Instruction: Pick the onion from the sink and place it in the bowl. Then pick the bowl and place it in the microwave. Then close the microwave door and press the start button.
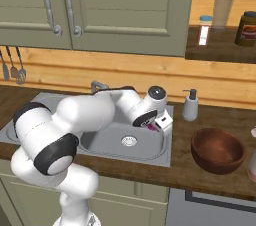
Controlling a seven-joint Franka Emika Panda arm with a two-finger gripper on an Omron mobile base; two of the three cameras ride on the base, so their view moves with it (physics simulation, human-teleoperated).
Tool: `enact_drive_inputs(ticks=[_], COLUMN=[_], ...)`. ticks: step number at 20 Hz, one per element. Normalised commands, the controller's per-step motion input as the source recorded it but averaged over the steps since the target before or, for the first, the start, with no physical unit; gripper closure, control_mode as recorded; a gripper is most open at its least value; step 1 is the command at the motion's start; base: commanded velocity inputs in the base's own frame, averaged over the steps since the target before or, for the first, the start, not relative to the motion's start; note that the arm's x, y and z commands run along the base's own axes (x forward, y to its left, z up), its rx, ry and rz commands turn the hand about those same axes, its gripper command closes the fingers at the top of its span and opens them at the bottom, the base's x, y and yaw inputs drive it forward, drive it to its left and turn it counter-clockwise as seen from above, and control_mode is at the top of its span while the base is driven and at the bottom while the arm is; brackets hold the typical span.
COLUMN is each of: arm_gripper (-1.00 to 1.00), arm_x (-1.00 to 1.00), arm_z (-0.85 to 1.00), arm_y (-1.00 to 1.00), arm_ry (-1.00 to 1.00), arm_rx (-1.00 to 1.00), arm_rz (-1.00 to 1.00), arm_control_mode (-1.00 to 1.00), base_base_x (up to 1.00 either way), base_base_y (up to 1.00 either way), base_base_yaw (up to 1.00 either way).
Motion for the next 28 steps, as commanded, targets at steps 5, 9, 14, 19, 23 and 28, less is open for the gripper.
enact_drive_inputs(ticks=[5,9,14,19,23,28], arm_gripper=[1.0,1.0,1.0,1.0,1.0,1.0], arm_x=[-0.08,-0.13,-0.02,-0.01,0.0,0.0], arm_z=[0.17,0.07,0.03,0.06,0.0,-0.12], arm_y=[-0.96,-1.0,-0.93,-0.78,-0.61,-0.5], arm_ry=[-0.02,-0.06,0.0,0.0,0.0,0.0], arm_rx=[-0.01,0.0,0.0,0.0,0.04,0.09], arm_rz=[-0.18,-0.17,-0.18,-0.2,-0.17,-0.04], arm_control_mode=[-1.0,-1.0,-1.0,-1.0,-1.0,-1.0], base_base_x=[0.0,0.0,0.0,0.0,0.0,0.0], base_base_y=[0.0,0.0,0.0,0.0,0.0,0.0], base_base_yaw=[0.0,0.0,0.0,0.0,0.0,0.0])
